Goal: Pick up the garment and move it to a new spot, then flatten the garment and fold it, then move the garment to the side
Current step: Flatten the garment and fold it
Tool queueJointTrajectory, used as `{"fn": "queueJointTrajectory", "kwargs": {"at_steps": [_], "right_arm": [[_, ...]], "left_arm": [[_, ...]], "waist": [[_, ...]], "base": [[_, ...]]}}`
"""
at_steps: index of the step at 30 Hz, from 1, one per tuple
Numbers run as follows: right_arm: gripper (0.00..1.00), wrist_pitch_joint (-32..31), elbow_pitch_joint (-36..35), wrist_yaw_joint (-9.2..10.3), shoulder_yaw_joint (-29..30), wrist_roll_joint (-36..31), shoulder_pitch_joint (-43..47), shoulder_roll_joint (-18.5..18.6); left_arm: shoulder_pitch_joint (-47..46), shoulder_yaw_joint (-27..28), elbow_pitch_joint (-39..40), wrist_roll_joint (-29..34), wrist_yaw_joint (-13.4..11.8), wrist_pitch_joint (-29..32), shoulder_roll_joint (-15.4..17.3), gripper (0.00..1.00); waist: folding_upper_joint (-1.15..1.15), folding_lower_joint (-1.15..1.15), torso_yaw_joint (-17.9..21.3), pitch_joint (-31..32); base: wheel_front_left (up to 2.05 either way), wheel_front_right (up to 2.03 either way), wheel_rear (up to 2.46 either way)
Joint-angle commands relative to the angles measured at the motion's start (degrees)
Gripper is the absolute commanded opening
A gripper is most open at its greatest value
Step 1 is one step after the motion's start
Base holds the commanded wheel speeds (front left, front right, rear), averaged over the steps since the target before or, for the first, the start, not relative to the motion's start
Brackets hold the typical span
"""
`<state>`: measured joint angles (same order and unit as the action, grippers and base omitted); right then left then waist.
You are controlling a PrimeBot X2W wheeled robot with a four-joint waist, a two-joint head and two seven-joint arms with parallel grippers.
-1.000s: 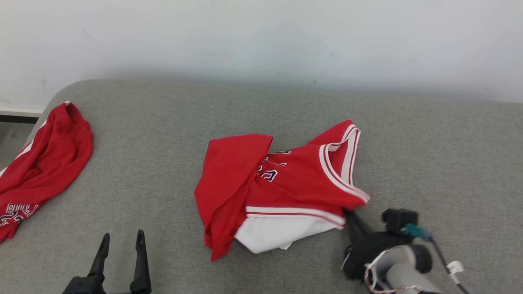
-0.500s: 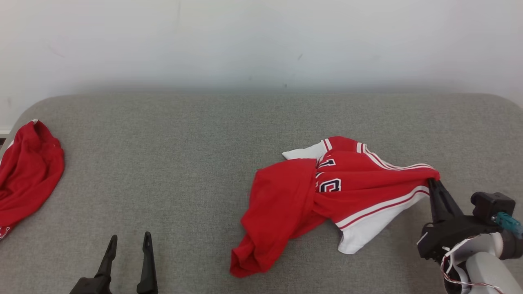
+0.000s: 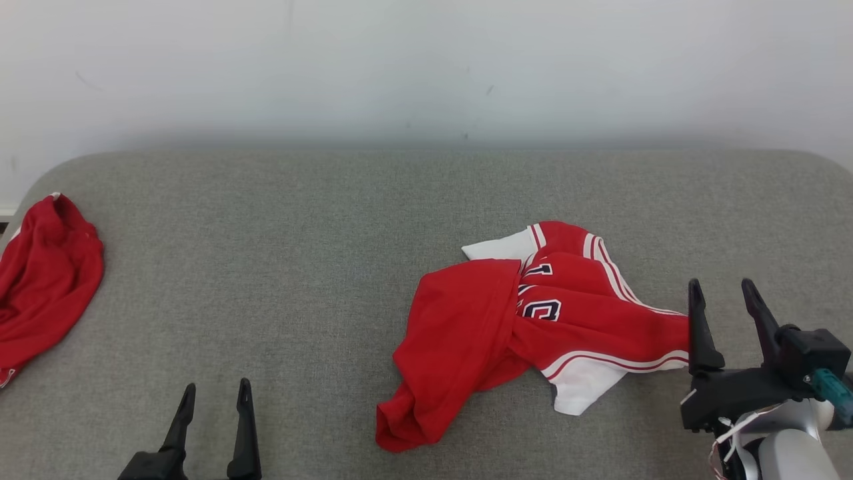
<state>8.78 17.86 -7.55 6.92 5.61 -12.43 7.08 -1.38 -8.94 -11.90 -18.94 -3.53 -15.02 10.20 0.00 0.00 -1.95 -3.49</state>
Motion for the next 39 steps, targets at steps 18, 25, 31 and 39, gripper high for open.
{"fn": "queueJointTrajectory", "kwargs": {"at_steps": [18,25,31,39], "right_arm": [[1.00,6.18,-6.68,0.13,-7.98,2.19,6.57,-4.19],[1.00,6.46,-5.82,0.13,-8.69,3.13,5.31,-4.21],[1.00,6.41,-5.80,0.13,-9.51,3.63,4.71,-4.21],[1.00,6.42,-6.40,0.13,-9.18,3.76,5.04,-4.23]], "left_arm": [[-7.88,-15.76,-0.10,8.23,7.11,2.60,-2.75,1.00],[-10.25,-21.89,-5.20,12.32,8.23,4.49,-2.46,1.00],[-13.54,-21.78,-13.27,13.44,7.11,3.66,-2.03,1.00],[-16.68,-20.27,-21.51,11.73,6.29,1.12,-3.11,0.00]], "waist": [[0.00,0.00,5.21,-3.78],[0.00,0.00,7.43,-4.82],[0.00,0.00,9.26,-5.44],[0.00,0.00,10.03,-5.21]], "base": [[0.00,0.00,0.00],[0.00,0.00,0.00],[0.00,0.00,0.00],[0.00,0.00,0.00]]}}
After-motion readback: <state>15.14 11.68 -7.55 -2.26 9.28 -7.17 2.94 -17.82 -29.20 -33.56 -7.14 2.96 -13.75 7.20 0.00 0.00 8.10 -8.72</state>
